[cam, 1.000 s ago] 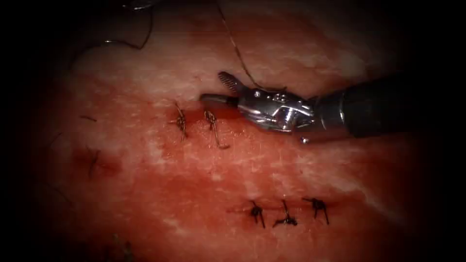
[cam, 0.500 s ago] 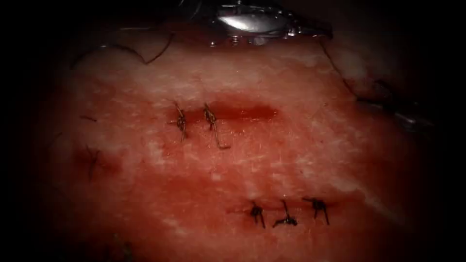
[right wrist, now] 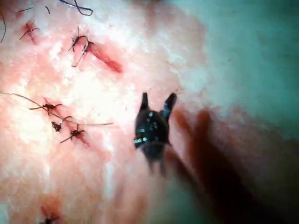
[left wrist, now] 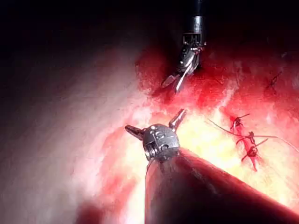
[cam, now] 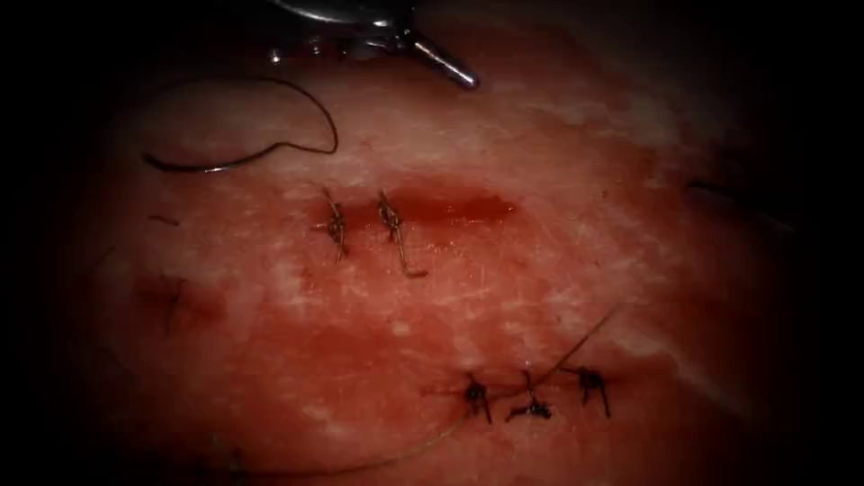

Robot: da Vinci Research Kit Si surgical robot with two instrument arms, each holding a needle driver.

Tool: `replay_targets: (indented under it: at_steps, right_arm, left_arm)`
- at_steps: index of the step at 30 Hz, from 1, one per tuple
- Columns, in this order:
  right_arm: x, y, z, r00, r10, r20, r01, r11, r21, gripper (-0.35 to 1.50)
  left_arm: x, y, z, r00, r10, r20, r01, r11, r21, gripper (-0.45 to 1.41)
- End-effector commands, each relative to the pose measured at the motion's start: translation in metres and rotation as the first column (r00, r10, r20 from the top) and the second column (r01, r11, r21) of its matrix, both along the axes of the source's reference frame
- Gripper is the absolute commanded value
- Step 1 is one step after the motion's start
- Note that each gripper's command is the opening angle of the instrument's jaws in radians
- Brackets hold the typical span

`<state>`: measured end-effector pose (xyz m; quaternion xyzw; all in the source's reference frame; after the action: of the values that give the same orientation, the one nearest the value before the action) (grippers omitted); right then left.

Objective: Wound Closure

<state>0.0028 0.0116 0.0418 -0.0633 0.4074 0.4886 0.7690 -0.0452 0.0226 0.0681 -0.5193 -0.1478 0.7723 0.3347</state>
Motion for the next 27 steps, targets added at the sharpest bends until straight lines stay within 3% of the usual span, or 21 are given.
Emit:
replay_targets:
  at_steps: [1,5,10,12,13,15,16,19,23,27]
  right_arm:
    - [0.0006,-0.0009,0.0003,1.0,-0.006,-0.005,0.006,1.0,0.007,1.38]
    - [0.0017,-0.0009,0.0002,1.0,-0.022,-0.02,0.022,1.0,0.012,1.4]
    - [0.0045,-0.0015,0.0,0.993,-0.081,-0.084,0.084,0.996,0.023,1.36]
    - [0.0052,-0.0016,-0.0001,0.991,-0.091,-0.096,0.094,0.995,0.025,1.35]
    - [0.0057,-0.0018,-0.0002,0.991,-0.093,-0.099,0.096,0.995,0.026,1.33]
    - [0.0065,-0.002,-0.0001,0.99,-0.095,-0.104,0.098,0.995,0.026,1.33]
    - [0.0065,-0.002,-0.0001,0.99,-0.095,-0.104,0.098,0.995,0.026,1.33]
    - [0.008,-0.0025,-0.0001,0.982,-0.133,-0.133,0.14,0.99,0.037,1.3]
    - [0.0106,-0.0032,-0.0006,0.968,-0.184,-0.171,0.194,0.98,0.043,1.31]
    - [0.0125,-0.0036,-0.0004,0.955,-0.218,-0.2,0.23,0.973,0.035,1.33]
  left_arm:
    - [0.0001,-0.0008,0.0003,1.0,0.005,0.002,-0.005,1.0,-0.002,1.16]
    - [0.0017,-0.0035,-0.0001,1.0,0.012,-0.004,-0.012,1.0,-0.01,1.05]
    - [0.0003,-0.0077,-0.0003,0.997,0.079,-0.015,-0.079,0.995,-0.06,0.81]
    - [-0.0003,-0.0088,-0.0006,0.993,0.111,-0.043,-0.114,0.991,-0.072,0.63]
    - [-0.0009,-0.0099,-0.0009,0.988,0.131,-0.081,-0.139,0.985,-0.099,0.36]
    - [-0.0016,-0.0121,-0.001,0.972,0.15,-0.179,-0.177,0.973,-0.15,0.32]
    - [-0.0016,-0.0121,-0.001,0.972,0.15,-0.179,-0.177,0.973,-0.15,0.32]
    - [-0.0025,-0.0152,-0.0004,0.939,0.201,-0.278,-0.252,0.954,-0.163,0.21]
    - [-0.0029,-0.019,0.0013,0.921,0.209,-0.33,-0.277,0.945,-0.176,0.09]
    - [-0.003,-0.0205,0.0034,0.897,0.206,-0.391,-0.297,0.936,-0.188,0.14]
